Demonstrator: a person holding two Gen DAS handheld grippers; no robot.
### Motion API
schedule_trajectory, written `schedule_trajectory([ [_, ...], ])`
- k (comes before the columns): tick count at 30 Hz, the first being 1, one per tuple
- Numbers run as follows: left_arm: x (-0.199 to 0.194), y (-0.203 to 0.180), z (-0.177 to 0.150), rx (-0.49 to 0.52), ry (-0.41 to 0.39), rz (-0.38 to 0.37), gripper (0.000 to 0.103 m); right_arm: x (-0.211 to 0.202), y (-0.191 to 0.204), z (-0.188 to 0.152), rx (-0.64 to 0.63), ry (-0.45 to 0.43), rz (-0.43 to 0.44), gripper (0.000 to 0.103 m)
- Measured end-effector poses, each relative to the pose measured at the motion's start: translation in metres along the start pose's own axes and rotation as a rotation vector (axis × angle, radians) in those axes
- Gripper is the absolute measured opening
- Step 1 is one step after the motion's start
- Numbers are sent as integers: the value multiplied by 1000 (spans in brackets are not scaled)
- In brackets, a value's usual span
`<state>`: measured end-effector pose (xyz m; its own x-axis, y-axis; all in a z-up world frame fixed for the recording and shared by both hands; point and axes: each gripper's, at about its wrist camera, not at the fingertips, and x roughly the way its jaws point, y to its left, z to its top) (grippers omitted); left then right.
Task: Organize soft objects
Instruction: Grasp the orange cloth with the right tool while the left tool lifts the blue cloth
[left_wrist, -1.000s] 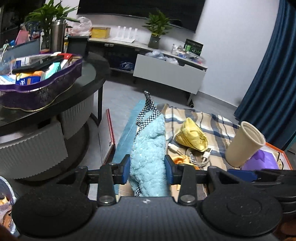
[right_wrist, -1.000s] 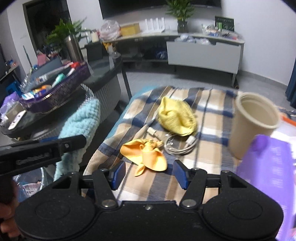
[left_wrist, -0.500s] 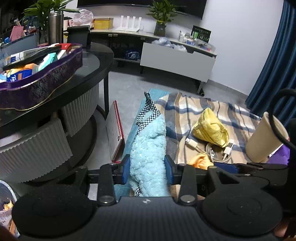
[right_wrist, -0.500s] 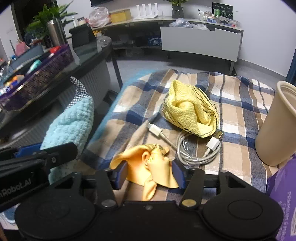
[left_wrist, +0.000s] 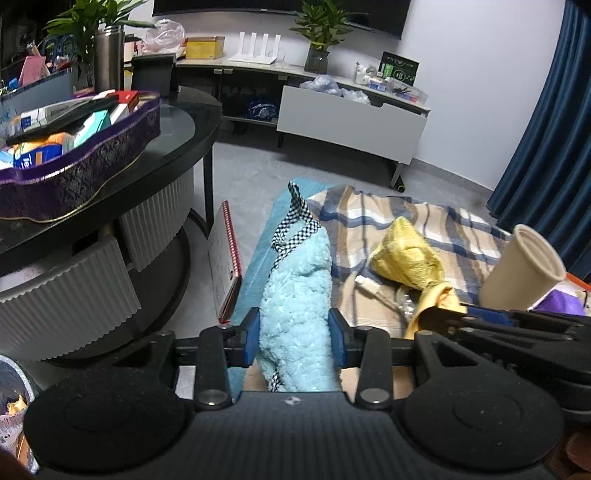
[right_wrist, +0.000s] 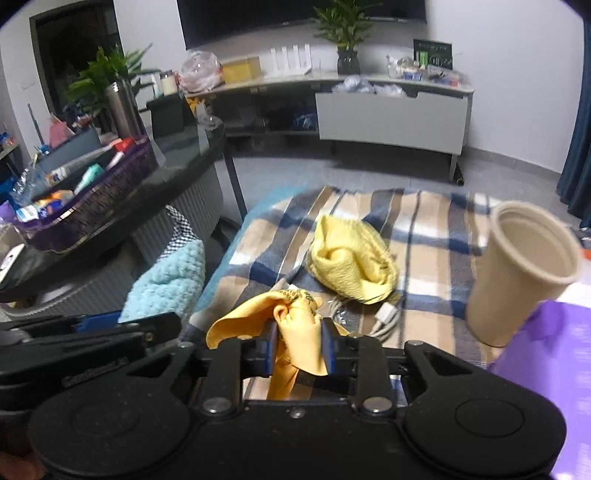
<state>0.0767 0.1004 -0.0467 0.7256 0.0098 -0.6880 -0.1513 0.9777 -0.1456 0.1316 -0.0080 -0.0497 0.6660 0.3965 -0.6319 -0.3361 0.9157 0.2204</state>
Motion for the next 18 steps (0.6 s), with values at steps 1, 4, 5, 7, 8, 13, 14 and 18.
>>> schedule_trajectory([
  [1,-3,-2,0,1,1,1,39,-9,-1,0,-5,-10,-4,31],
  [4,-13,-10,0,9,-3,-3,39,-33,-2,1,-25,-38,-13,31],
  [5,-16,-12,-1,13,-6,-3,39,-42,-4,0,-27,-48,-19,31],
  [7,-24,-18,-2,24,-15,-6,39,-56,-7,0,-20,-61,-20,31],
  [8,-28,-21,-2,29,-20,-8,39,-61,-9,1,-16,-66,-22,31],
  [13,-42,-32,-8,40,-35,-11,39,-87,-20,-4,-5,-88,-32,31],
  [14,-44,-34,-9,43,-36,-13,39,-92,-22,-5,-6,-91,-35,31],
  [18,-51,-42,-14,47,-37,-15,39,-107,-28,-12,-1,-98,-32,31],
])
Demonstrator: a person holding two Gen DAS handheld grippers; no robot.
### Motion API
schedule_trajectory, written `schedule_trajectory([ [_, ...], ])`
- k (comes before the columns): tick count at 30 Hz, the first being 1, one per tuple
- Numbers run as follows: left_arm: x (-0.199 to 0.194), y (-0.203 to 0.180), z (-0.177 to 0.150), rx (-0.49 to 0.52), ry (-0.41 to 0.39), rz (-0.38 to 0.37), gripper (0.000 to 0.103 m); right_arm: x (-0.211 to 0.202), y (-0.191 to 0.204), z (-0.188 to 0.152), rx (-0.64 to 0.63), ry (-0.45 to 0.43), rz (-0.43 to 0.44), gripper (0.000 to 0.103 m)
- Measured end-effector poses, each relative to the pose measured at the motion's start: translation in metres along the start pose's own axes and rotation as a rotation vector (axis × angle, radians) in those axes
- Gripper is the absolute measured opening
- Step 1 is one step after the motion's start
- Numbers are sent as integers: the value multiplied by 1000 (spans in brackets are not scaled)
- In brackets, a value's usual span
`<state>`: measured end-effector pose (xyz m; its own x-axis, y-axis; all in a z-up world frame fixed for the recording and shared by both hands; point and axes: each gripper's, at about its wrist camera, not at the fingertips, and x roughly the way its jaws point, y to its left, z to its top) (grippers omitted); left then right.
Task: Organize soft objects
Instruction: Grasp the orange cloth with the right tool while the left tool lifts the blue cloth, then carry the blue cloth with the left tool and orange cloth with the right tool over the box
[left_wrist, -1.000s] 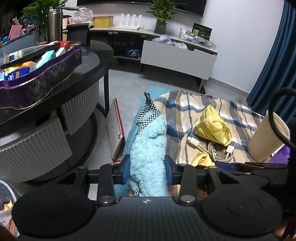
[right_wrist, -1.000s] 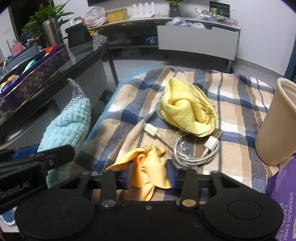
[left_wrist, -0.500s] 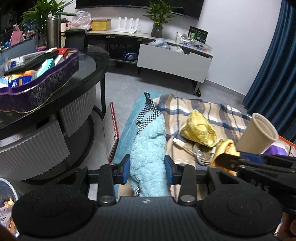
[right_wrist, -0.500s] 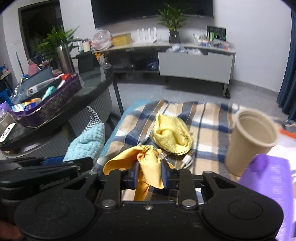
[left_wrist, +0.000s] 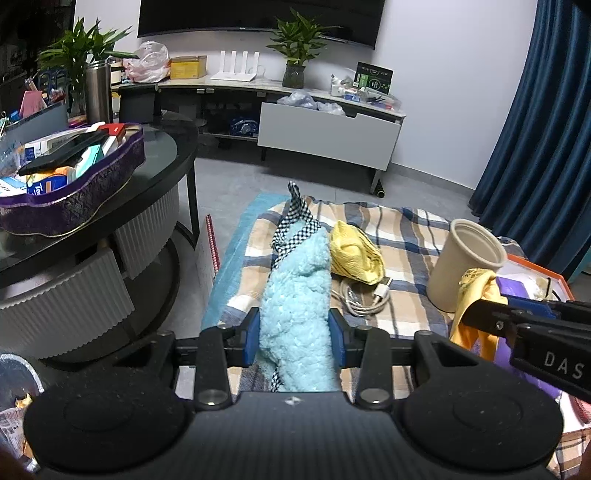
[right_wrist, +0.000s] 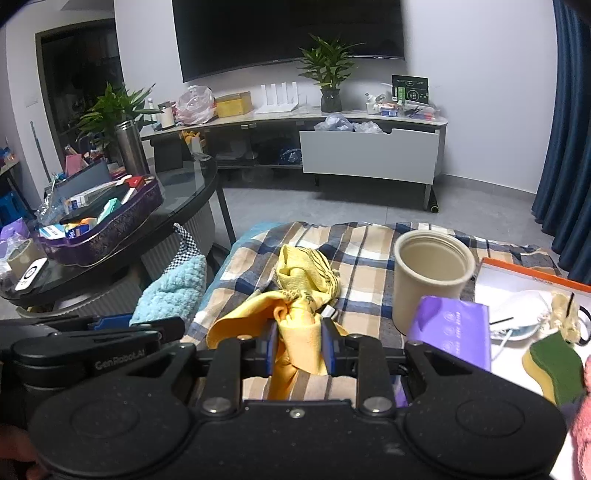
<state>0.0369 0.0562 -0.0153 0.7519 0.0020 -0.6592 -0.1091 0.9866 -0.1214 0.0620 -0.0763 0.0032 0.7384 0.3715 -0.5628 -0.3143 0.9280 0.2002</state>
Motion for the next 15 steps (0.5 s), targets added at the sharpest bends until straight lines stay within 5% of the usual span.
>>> schedule_trajectory([
  [15,-19,-32,0,26,-36,-48,39,-41,-26,-11,30,-47,-28,31],
])
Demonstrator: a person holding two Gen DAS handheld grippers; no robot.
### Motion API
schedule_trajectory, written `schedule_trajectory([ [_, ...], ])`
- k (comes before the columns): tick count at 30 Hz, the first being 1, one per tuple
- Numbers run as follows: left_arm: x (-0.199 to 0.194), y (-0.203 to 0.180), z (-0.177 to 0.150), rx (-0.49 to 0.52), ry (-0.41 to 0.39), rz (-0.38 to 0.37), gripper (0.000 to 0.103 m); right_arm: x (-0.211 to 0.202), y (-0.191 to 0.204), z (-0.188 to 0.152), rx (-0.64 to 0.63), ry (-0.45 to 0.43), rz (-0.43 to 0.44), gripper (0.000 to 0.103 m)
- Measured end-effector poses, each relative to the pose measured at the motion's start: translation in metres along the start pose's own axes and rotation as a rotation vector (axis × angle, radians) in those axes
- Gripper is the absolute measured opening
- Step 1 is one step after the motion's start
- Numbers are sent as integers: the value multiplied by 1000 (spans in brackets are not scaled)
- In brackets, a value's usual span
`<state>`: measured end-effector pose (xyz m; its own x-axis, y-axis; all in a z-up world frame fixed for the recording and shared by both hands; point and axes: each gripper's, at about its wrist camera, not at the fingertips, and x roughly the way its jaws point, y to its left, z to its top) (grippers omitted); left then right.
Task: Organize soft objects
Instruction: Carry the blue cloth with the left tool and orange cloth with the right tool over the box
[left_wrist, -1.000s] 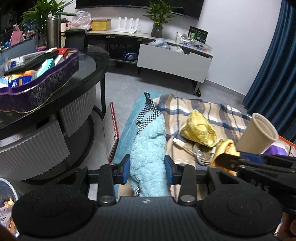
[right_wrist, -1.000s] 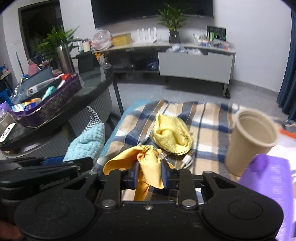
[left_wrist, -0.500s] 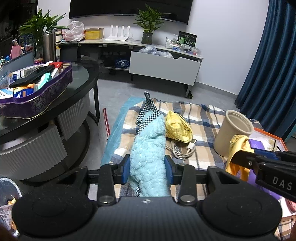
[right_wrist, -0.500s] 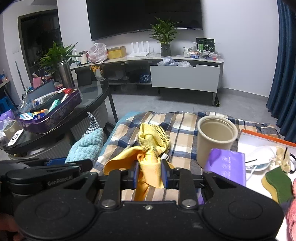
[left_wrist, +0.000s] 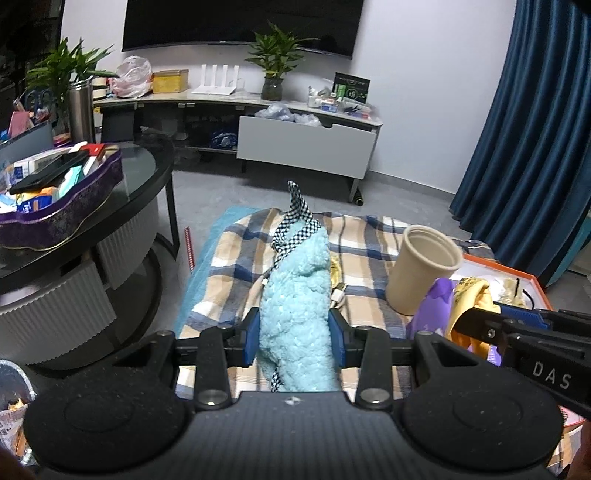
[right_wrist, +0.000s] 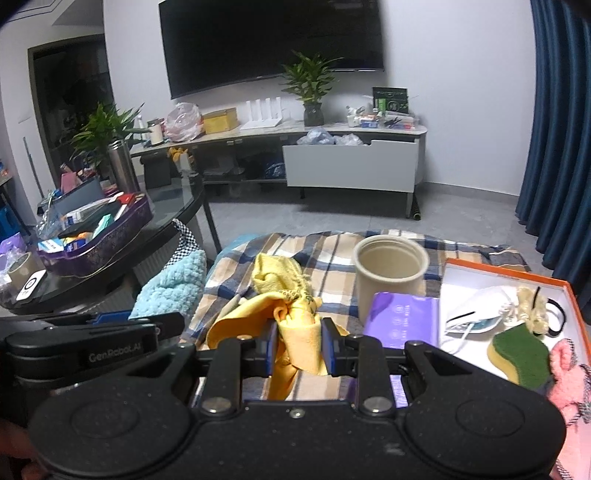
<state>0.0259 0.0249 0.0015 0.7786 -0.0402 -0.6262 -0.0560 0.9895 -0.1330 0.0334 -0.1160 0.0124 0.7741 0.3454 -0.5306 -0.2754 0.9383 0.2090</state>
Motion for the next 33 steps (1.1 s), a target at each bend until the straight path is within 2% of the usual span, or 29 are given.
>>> schedule_trajectory([
  [33,-3,-51,1,73,-14,-83,39,-36,-64,-4,79,-46,-81,31],
])
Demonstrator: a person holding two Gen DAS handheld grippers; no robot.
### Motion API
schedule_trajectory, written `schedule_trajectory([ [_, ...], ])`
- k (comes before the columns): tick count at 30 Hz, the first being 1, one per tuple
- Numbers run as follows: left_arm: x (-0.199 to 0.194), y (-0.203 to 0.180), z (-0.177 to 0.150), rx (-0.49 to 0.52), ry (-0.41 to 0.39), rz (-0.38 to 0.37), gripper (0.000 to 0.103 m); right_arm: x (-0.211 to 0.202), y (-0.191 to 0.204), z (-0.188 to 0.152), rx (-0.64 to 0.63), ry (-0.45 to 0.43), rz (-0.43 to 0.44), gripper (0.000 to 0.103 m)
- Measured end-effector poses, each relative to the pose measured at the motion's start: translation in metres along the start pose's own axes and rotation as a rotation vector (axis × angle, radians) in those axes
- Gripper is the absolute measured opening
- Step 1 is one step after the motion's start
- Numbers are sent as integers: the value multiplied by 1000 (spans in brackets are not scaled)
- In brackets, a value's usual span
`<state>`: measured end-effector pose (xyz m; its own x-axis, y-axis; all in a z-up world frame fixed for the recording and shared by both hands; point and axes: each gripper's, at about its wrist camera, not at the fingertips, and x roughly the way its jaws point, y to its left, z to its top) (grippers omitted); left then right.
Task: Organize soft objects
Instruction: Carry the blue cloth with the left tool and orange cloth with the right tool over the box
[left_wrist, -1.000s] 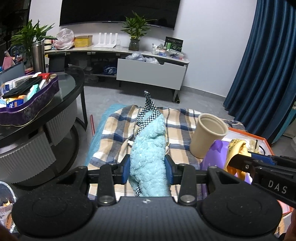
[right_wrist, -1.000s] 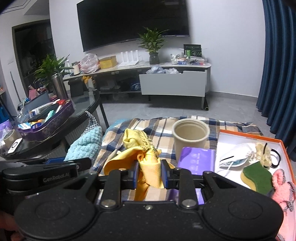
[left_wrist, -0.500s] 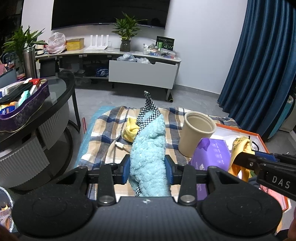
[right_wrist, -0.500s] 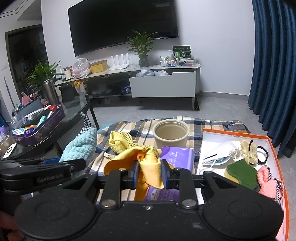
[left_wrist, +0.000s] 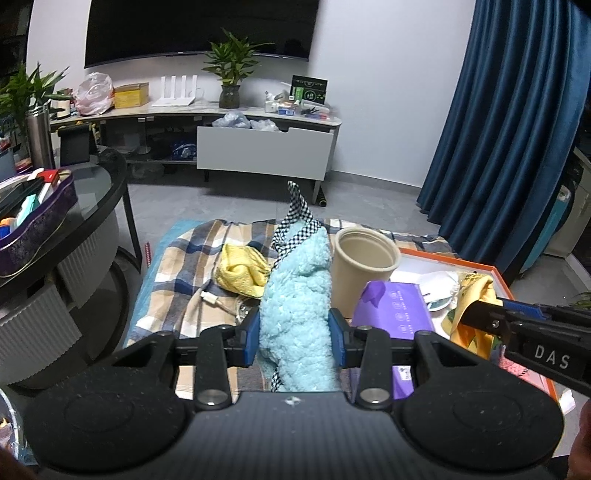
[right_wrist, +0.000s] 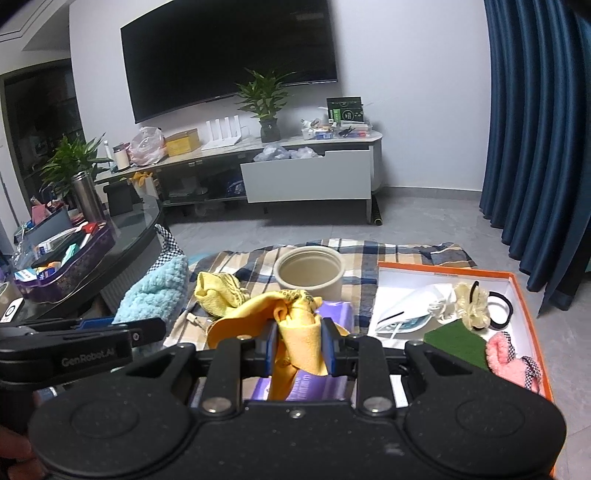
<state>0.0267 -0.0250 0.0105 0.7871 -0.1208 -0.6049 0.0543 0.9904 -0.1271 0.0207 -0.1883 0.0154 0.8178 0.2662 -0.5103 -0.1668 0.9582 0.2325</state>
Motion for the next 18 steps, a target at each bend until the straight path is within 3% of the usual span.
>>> schedule_trajectory([
  [18,2,-32,2,68,-8,-61,39,-13,-29,1,42,-20,-45,31],
])
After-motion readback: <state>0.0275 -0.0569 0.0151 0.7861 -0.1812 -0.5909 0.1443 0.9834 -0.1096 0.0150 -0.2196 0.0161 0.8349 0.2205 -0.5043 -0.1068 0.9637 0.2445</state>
